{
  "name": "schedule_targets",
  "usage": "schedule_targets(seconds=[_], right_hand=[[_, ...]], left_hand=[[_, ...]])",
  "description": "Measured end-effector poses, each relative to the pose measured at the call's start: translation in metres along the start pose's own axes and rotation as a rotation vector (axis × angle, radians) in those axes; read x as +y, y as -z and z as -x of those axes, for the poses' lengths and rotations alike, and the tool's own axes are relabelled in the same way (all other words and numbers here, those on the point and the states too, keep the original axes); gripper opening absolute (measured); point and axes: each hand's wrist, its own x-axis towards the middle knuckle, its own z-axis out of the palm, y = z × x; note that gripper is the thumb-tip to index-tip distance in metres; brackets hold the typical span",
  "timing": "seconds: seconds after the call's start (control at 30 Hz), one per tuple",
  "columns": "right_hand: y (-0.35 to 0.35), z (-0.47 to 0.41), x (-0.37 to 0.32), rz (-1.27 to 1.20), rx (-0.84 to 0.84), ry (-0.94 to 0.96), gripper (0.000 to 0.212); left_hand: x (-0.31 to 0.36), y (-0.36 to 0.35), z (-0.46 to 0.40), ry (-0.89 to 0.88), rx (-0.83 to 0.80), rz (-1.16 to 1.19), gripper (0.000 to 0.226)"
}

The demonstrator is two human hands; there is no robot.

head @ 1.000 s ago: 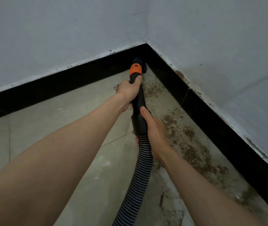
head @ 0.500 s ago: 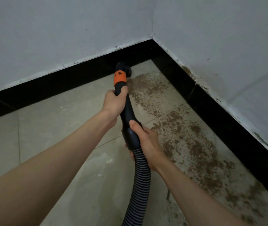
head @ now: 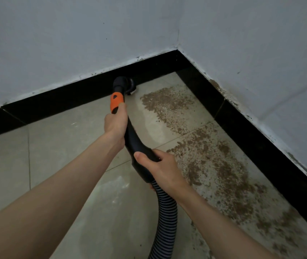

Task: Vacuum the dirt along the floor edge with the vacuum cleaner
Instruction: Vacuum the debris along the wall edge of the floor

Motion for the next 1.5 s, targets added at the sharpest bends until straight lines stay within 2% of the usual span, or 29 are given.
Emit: schedule_targets(seconds=[0.07,0.23,0.53,0.73,1.0,1.2,1.33,1.5], right_hand=[[0.000,0.003,-0.002,0.063,-0.007,0.008,0.043],[0.010,0.011,0.006,0.178,-0.022,-0.006,0.052],[0.027,0.016,0.001,0.194,0.050,-0.021,0.045],[0.042,0.013,-0.001,0.222,0.090,-0.042,0.053],[0.067,-0.008,-0.006,0.260,0.160,-0.015,0.045],[0.080,-0.029,-0.007,0.228,0.208,-0.014,0.056],[0.098,-0.046,-0.015,0.262,0.190,0.018,0.049],[0.108,-0.049,-0.009,0.304,0.218,0.008,0.055]], left_hand=[[-0.004,0.005,0.000,-0.002,0.038,-0.003,0.040],[-0.023,0.011,0.002,0.074,0.056,-0.023,0.045],[-0.018,-0.015,0.007,0.121,-0.057,-0.030,0.057],[-0.016,-0.035,0.006,0.134,-0.103,-0.038,0.063],[-0.009,-0.072,-0.006,0.149,-0.178,-0.023,0.069],[-0.002,-0.101,-0.020,0.092,-0.170,-0.068,0.069],[0.004,-0.118,-0.028,0.094,-0.158,-0.043,0.070],[-0.001,-0.130,-0.032,0.069,-0.117,-0.094,0.071]])
